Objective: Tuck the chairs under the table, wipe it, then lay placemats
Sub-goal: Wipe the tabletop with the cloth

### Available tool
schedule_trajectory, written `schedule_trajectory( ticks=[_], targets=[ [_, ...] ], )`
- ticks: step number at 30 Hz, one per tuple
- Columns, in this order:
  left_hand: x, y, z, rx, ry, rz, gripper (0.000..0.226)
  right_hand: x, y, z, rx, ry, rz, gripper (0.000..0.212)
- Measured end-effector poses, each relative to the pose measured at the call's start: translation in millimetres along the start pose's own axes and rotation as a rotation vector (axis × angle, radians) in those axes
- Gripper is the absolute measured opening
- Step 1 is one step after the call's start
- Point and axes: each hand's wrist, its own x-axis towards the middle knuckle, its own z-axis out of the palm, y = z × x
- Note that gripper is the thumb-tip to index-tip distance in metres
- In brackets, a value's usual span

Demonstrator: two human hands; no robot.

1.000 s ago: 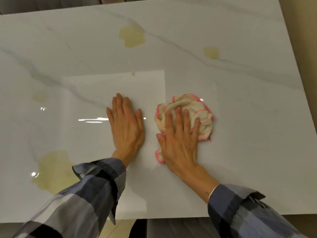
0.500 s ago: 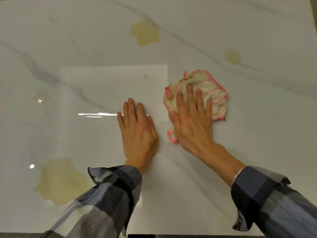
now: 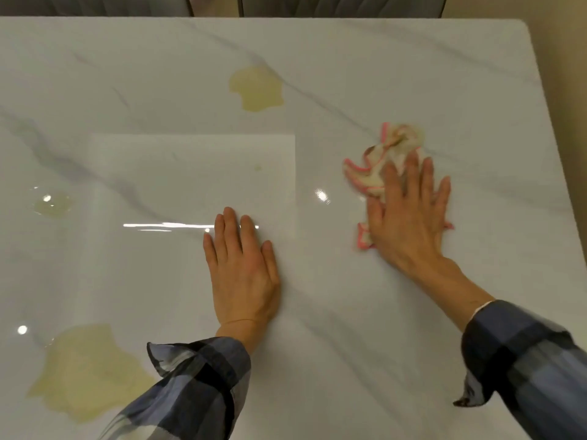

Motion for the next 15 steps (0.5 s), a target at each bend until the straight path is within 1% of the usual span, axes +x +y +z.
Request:
schedule_trajectory(
  ticks=[2, 4, 7, 9, 11, 13, 15],
  targets=[
    [1.0, 0.0, -0.6, -0.008, -0.001, -0.008, 0.054, 12.6, 23.9, -3.1, -0.001, -0.022, 0.074, 0.068],
    [0.1, 1.0, -0.1, 0.000, -0.003, -0.011, 0.056, 10.1, 35.2, -2.3, 0.041, 0.003, 0.125, 0.069],
    [-0.3, 0.7, 0.8, 0.007, 0.017, -0.001, 0.057, 12.3, 32.5, 4.9, 0.138, 0.075, 0.285, 0.071],
    [1.1, 0.4, 1.8, 0.017, 0.026, 0.001, 0.057, 37.9, 27.3, 4.4, 0.204, 0.109, 0.433, 0.074],
    [0.6, -0.9, 3.1, 0.032, 0.019, -0.002, 0.057, 75.6, 18.7, 1.4, 0.246, 0.097, 0.540, 0.073],
    [0.1, -1.6, 3.2, 0.043, 0.016, -0.003, 0.057, 112.3, 6.4, 3.0, 0.249, 0.046, 0.536, 0.069],
    [-0.2, -1.3, 3.0, 0.049, 0.019, 0.001, 0.056, 135.1, -17.4, 1.3, 0.236, 0.000, 0.411, 0.070]
  ],
)
